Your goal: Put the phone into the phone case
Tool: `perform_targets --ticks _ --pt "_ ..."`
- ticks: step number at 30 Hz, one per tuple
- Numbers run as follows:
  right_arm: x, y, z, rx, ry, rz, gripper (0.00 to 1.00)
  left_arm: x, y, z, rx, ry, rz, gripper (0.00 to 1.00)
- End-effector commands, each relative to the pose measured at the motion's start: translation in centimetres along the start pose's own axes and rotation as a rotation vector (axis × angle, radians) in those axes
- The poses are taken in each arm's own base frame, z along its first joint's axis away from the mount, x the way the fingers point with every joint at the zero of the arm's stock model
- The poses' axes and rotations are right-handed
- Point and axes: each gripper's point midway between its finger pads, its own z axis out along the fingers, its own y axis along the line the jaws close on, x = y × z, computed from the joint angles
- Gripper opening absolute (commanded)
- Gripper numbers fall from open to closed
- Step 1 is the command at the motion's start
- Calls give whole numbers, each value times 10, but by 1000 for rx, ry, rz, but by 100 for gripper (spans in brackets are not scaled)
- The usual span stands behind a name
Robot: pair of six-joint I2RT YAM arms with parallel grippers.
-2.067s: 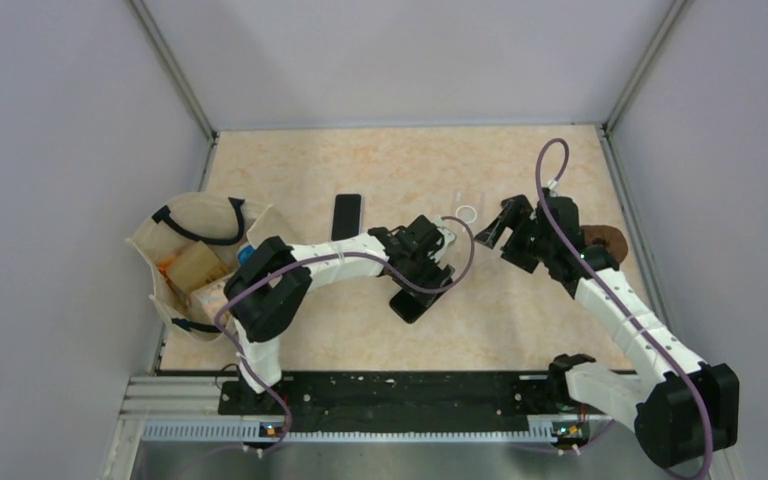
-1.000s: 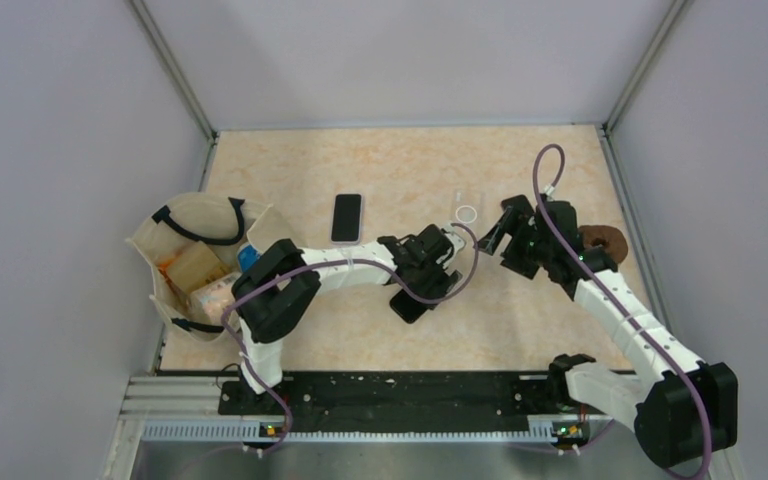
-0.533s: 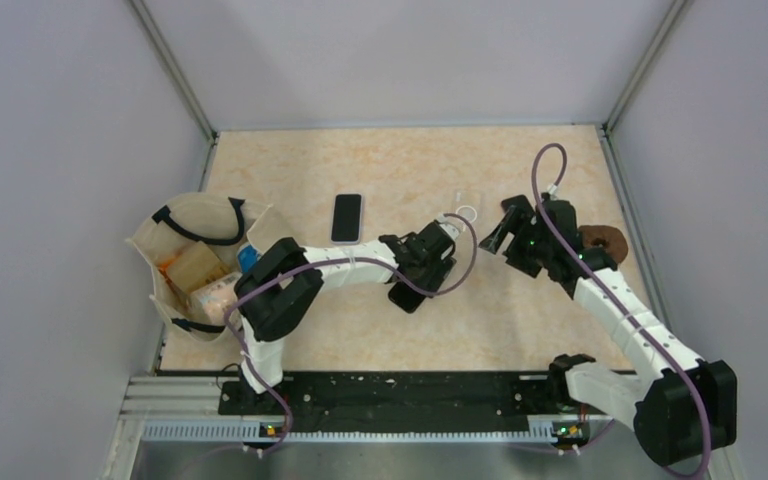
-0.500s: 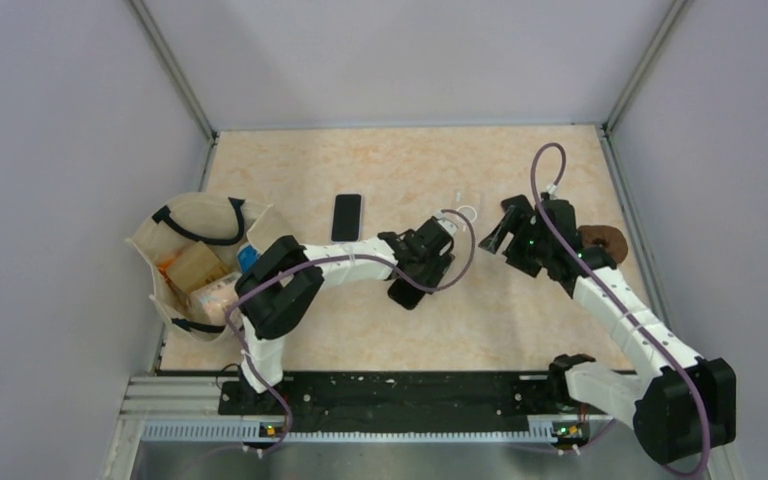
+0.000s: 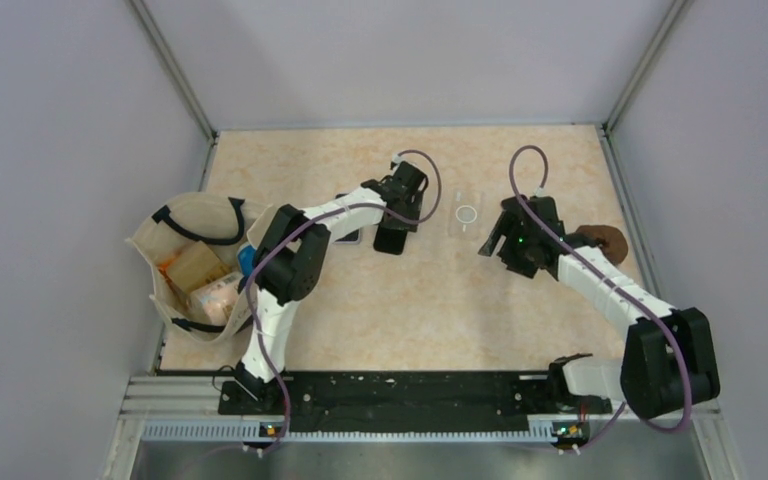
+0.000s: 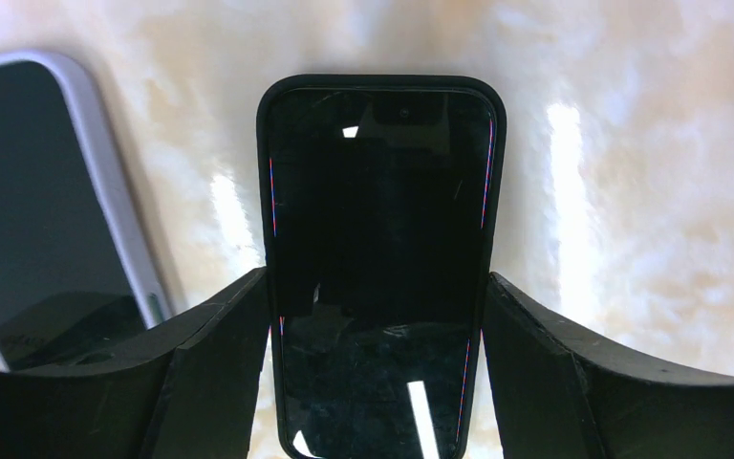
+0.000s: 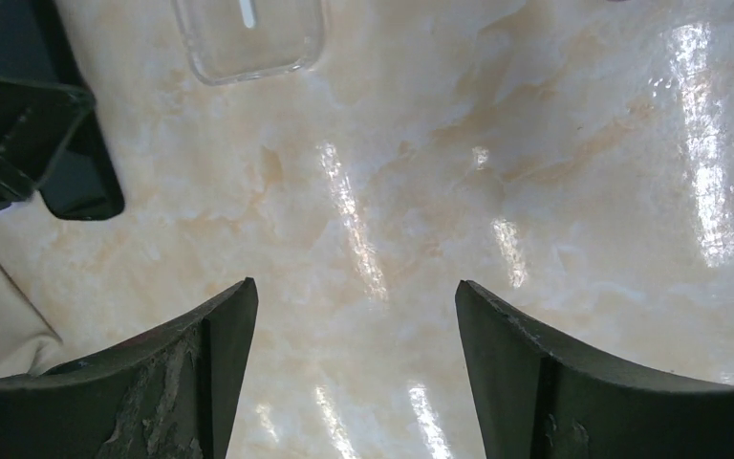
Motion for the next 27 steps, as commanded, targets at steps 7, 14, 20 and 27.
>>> perform_targets --ticks 7,14,20,27 --pt "-41 9 27 70 -72 -18 74 -55 23 10 -115 -106 -148 33" --pt "-60 20 58 95 -64 -53 66 -70 11 -4 -18 -148 -148 81" --pt "-66 21 90 126 -32 -89 60 -95 9 -34 38 -219 -117 98" --pt "-71 18 115 167 -20 -115 46 -104 16 -74 68 -254 -154 98"
